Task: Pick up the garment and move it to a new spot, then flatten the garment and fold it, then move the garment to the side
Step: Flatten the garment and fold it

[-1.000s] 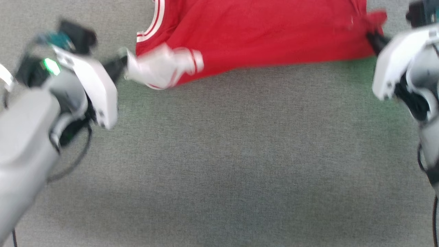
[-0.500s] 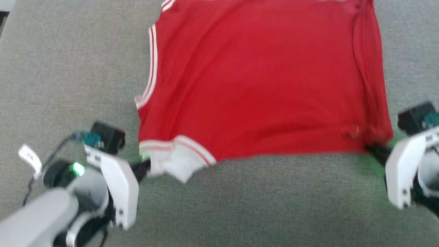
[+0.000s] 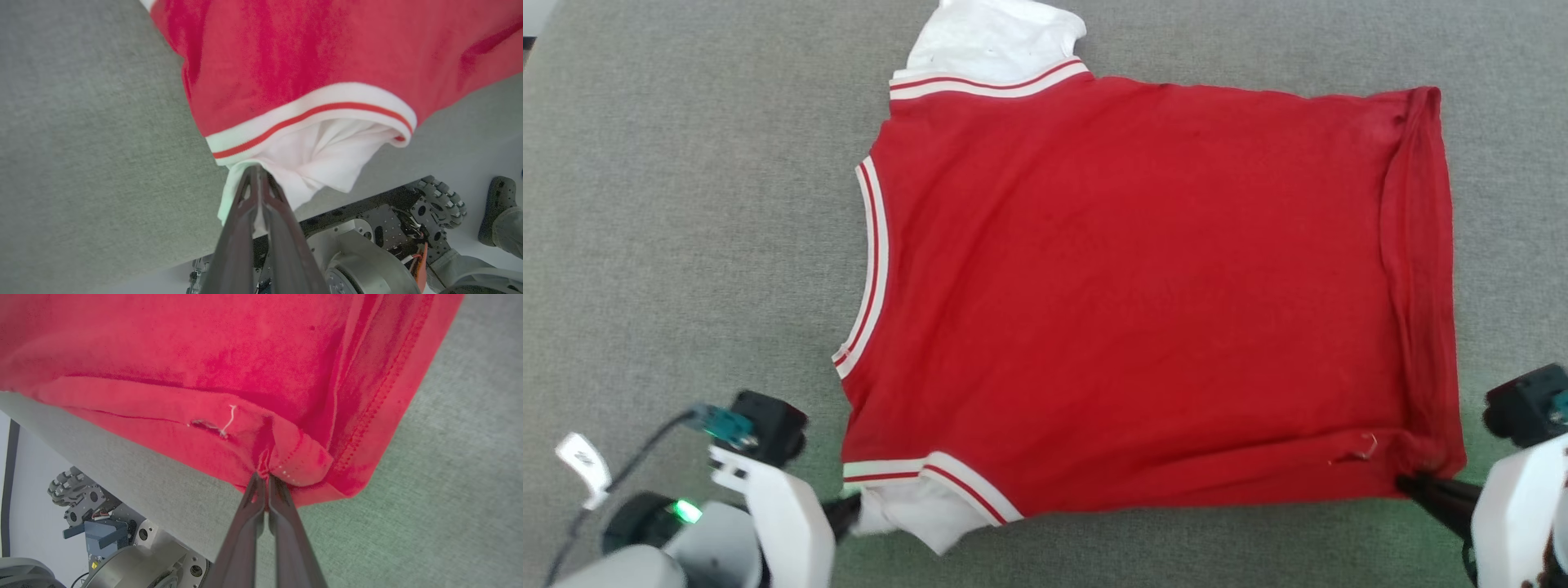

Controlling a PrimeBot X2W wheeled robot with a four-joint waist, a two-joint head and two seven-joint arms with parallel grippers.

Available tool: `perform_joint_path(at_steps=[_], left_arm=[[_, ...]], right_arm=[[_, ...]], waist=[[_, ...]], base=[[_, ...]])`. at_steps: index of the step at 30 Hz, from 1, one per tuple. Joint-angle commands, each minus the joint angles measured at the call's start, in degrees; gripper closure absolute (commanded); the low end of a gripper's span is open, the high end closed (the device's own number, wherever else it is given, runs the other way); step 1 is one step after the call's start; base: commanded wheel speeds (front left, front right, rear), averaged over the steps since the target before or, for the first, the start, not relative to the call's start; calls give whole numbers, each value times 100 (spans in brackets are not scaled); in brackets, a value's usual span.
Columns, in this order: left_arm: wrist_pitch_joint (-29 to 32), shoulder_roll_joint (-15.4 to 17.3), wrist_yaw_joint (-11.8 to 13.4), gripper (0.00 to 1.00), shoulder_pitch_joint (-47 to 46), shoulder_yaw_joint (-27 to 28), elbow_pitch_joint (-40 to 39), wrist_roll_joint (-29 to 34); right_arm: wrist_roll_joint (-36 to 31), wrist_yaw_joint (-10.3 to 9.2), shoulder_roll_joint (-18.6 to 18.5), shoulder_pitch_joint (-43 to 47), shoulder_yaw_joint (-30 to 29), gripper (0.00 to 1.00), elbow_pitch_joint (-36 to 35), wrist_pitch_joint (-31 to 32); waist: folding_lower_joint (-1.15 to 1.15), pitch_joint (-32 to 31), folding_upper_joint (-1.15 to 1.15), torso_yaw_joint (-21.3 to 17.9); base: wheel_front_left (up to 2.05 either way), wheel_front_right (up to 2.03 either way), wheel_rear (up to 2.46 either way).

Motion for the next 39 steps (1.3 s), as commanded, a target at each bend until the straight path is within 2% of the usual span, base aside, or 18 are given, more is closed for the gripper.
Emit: perform_joint_path(at_steps=[1,7,10,12,15,19,28,33,34,37,38,39], left_arm=[[-59,130,37,100,-112,125,-108,67],[-106,649,21,100,-704,557,-447,421],[-71,739,-51,100,-981,694,-508,581],[-10,802,-177,100,-1297,787,-473,730],[109,704,-456,100,-1817,864,-209,980],[217,305,-904,100,-2477,821,529,1240],[361,-1052,-2011,100,-3559,326,2919,1520],[466,-1671,-2360,100,-3830,216,4205,1281],[509,-1750,-2397,100,-3863,205,4415,1227],[590,-1968,-2462,100,-3911,191,4999,1100],[574,-1987,-2486,72,-3940,186,5124,1126],[512,-1994,-2504,51,-3992,193,5212,1139]], right_arm=[[57,-2,96,41,-106,100,-132,-77],[10,-2,233,-248,-423,100,-511,-158],[-52,-3,303,-456,-523,100,-582,-208],[-149,-2,335,-745,-575,100,-571,-280],[-339,-3,417,-1266,-568,100,-350,-376],[-499,-3,477,-2052,-362,100,165,-542],[-832,-3,616,-3399,360,100,1982,-1086],[-934,-3,670,-3817,802,100,2789,-1131],[-937,-3,677,-3867,864,98,2899,-1148],[-865,-4,686,-3985,956,64,3153,-1232],[-865,-5,691,-4007,970,55,3203,-1229],[-860,-5,674,-4021,1006,31,3197,-1256]], waist=[[0,23,0,-29],[0,108,0,-114],[0,155,0,-149],[0,204,0,-187],[0,283,0,-242],[0,401,0,-299],[0,656,0,-358],[0,741,0,-405],[0,752,0,-417],[0,767,0,-449],[0,757,0,-461],[0,744,0,-471]], base=[[0,0,0],[0,0,0],[0,0,0],[0,0,0],[0,0,0],[0,0,0],[0,0,0],[0,0,0],[0,0,0],[0,0,0],[0,0,0],[0,0,0]])
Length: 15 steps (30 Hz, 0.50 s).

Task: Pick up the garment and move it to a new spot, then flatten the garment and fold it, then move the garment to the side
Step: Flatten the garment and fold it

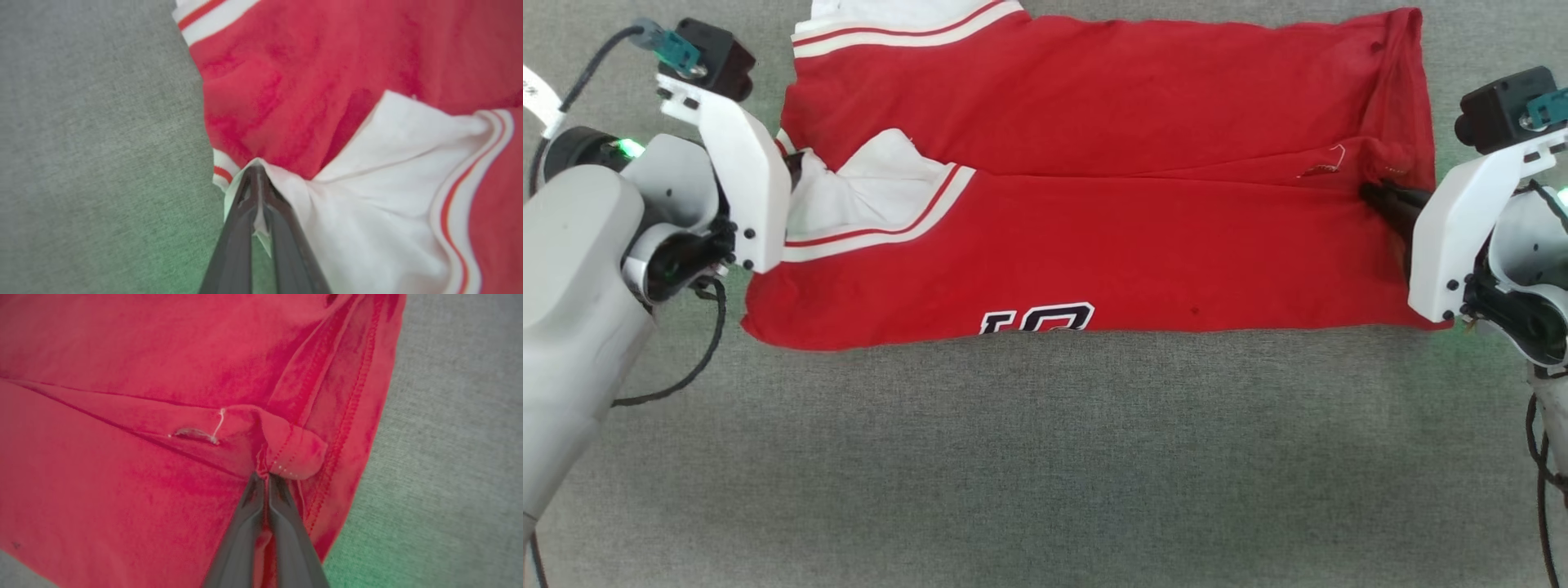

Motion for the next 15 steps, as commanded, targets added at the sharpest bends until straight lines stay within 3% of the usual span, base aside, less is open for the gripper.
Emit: perform_joint_path(at_steps=[1,6,15], left_arm=[[-29,-4,1,0,-2,23,179,-22],[-72,80,-71,0,-60,94,169,-124],[172,494,329,0,345,156,-610,-307]], right_arm=[[27,-7,-16,48,61,0,70,-5],[59,-5,-37,182,-167,0,-200,-245],[-163,-5,149,701,-760,0,-1041,-889]], waist=[[0,-29,0,-16],[0,-195,0,-27],[0,-526,0,-24]], base=[[0,0,0],[0,0,0],[0,0,0]])
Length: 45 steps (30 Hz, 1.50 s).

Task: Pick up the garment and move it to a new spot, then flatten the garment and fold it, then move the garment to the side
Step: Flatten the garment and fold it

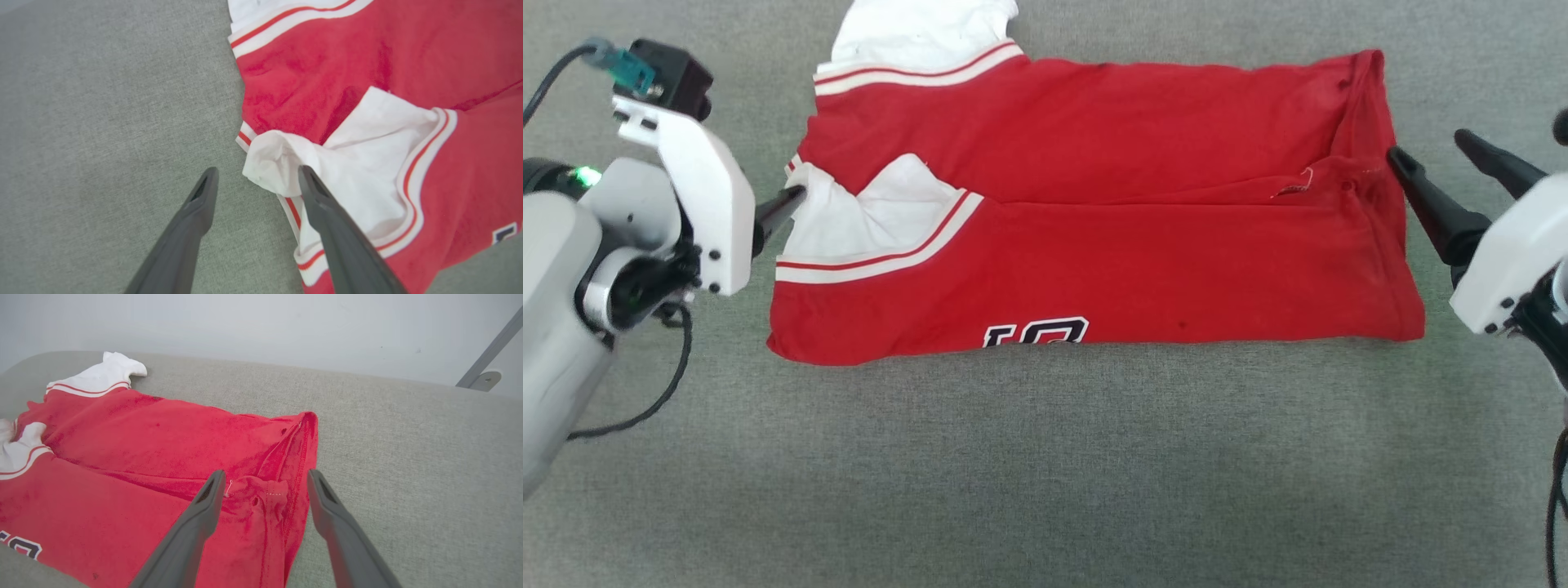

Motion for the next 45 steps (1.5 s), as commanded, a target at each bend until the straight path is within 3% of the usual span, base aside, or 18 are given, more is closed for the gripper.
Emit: perform_joint_path(at_steps=[1,5,12,17,22,29,30,31,37,45], left_arm=[[8,58,50,0,87,23,-68,-69],[77,459,478,0,489,86,-935,-111],[386,1169,1473,0,1403,158,-2556,-456],[473,1510,2064,0,1951,162,-3062,-626],[387,1471,2153,0,2150,211,-2703,-810],[532,1266,2055,0,2247,160,-1970,-1061],[517,1226,2029,45,2244,159,-1898,-1082],[481,1198,2010,100,2235,172,-1843,-1095],[519,1113,1876,100,2208,133,-1771,-1131],[577,932,1883,100,1998,78,-1927,-1004]], right_arm=[[-51,-2,51,89,-16,0,-46,-75],[-303,-2,312,423,-384,0,-476,-614],[-813,-2,963,970,-980,0,-1002,-1505],[-872,-2,1416,1368,-1169,0,-1181,-1696],[-796,-2,1570,1625,-1091,0,-1199,-1565],[-723,-2,1658,1775,-870,0,-1025,-1202],[-719,-2,1659,1770,-819,0,-980,-1121],[-677,-2,1663,1754,-777,0,-931,-1035],[-632,-1,1572,1472,-530,0,-533,-308],[-759,-2,1502,812,-461,0,193,558]], waist=[[0,-61,0,-9],[0,-199,0,-66],[0,-304,0,-228],[0,-289,0,-428],[0,-213,0,-628],[0,-58,0,-881],[0,-38,0,-902],[0,-15,0,-920],[0,76,0,-879],[0,207,0,-670]], base=[[0,0,0],[0,0,0],[0,0,0],[0,0,0],[0,0,0],[0,0,0],[0,0,0],[0,0,0],[0,0,0],[0,0,0]])
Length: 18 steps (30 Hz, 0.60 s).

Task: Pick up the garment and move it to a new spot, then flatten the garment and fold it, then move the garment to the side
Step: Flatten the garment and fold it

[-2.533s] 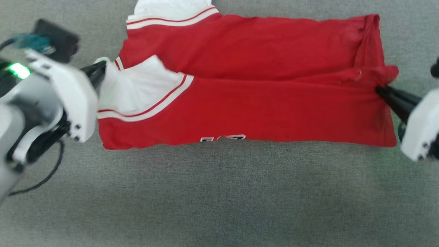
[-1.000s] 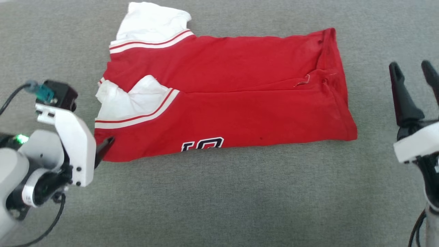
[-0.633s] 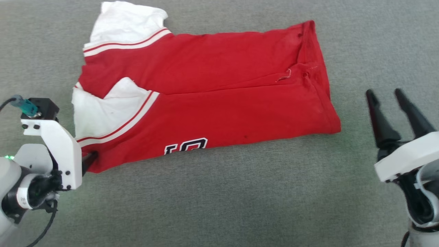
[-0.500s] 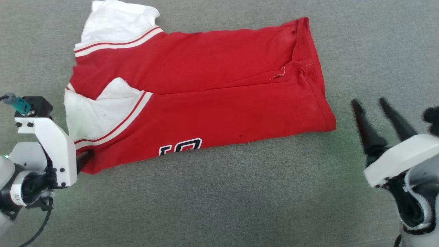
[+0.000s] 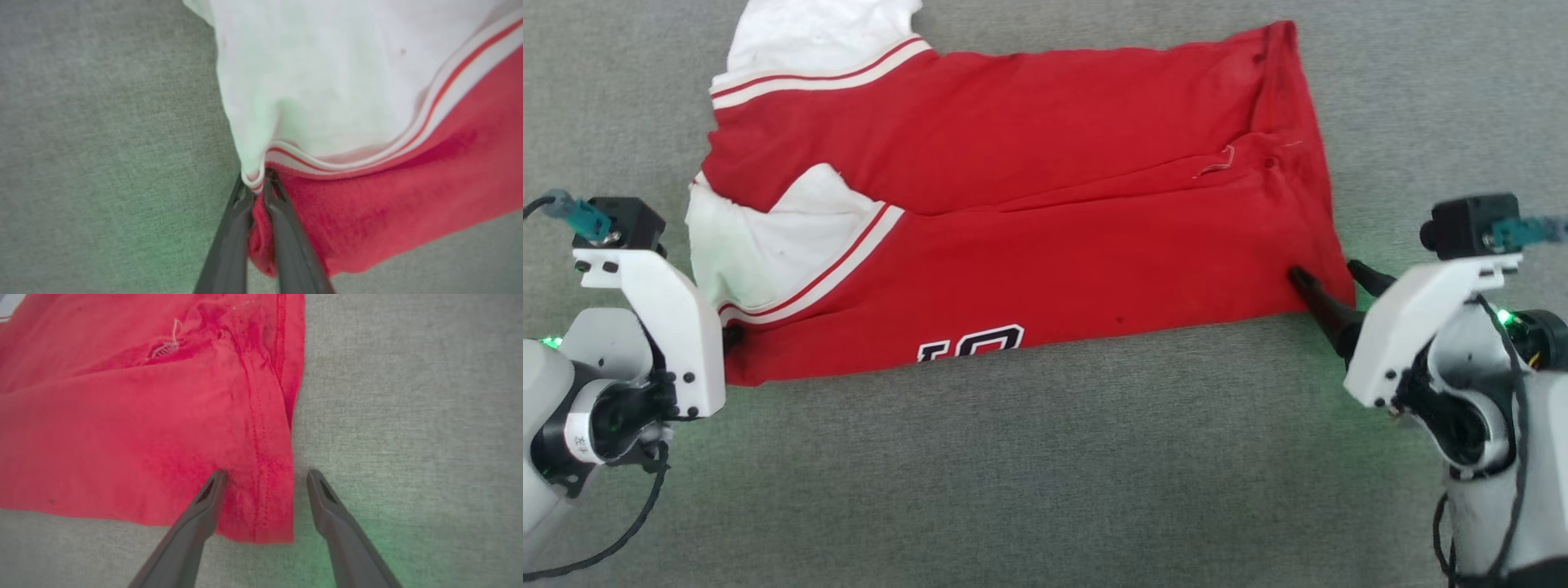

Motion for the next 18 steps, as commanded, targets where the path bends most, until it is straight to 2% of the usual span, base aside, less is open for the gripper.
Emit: perform_joint_path(at_steps=[1,5,6,7,9,13,18], left_arm=[[54,-234,16,100,93,-192,61,19],[77,-361,30,100,-16,-231,11,85],[89,-384,33,100,-39,-243,4,99],[89,-402,44,100,-51,-249,-2,115],[58,-444,49,100,-87,-250,-17,140],[-4,-418,77,100,-93,-211,-55,162],[79,-187,245,100,33,-96,-312,20]], right_arm=[[-33,-2,-13,-96,11,0,153,154],[-177,-2,-86,-338,211,0,782,771],[-183,-2,-119,-356,301,13,925,952],[-136,-2,-130,-362,416,100,1029,1119],[-156,-1,-253,-359,562,100,1120,1371],[-4,-4,-357,-512,436,100,980,1496],[103,-7,-643,-530,246,100,518,1711]], waist=[[0,46,-1,63],[0,95,-1,179],[0,104,-1,205],[0,111,-1,226],[0,123,-1,263],[0,126,-1,293],[0,38,-1,295]], base=[[0,0,0],[0,0,0],[0,0,0],[0,0,0],[0,0,0],[0,0,0],[0,0,0]])
